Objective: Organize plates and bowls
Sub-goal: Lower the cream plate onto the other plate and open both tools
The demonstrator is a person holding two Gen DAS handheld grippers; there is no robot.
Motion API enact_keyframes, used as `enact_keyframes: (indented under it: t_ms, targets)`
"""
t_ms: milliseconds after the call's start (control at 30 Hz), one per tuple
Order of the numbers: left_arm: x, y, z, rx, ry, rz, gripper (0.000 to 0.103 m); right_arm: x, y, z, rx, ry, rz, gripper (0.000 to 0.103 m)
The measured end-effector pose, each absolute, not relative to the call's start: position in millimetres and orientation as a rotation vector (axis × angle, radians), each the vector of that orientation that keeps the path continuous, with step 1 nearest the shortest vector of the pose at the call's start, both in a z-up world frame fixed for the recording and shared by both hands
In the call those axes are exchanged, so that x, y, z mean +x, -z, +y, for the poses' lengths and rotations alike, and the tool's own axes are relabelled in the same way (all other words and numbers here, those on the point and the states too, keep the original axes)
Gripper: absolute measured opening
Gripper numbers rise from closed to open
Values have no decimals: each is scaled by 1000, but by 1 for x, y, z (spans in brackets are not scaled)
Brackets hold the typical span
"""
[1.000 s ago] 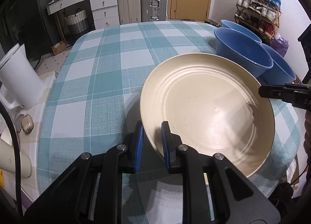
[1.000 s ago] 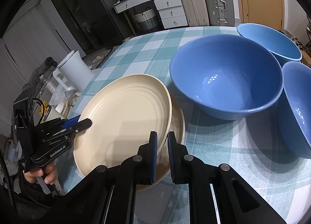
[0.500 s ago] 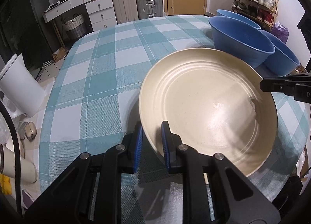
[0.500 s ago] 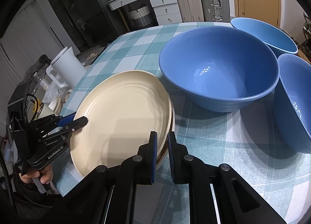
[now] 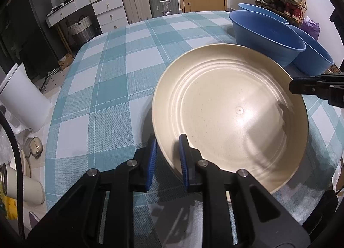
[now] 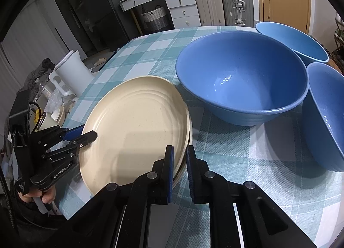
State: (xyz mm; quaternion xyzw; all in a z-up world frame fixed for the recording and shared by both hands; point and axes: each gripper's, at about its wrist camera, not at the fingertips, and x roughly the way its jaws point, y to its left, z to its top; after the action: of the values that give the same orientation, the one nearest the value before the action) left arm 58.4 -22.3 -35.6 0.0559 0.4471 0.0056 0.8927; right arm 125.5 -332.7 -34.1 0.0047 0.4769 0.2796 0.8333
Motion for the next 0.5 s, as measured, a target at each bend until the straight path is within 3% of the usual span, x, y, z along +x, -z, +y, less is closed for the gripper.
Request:
enact_keyframes:
  t_ms: [500]
  targets:
    - [60, 35, -22, 114, -9, 953, 19, 125, 36, -334, 19, -587, 1018, 13]
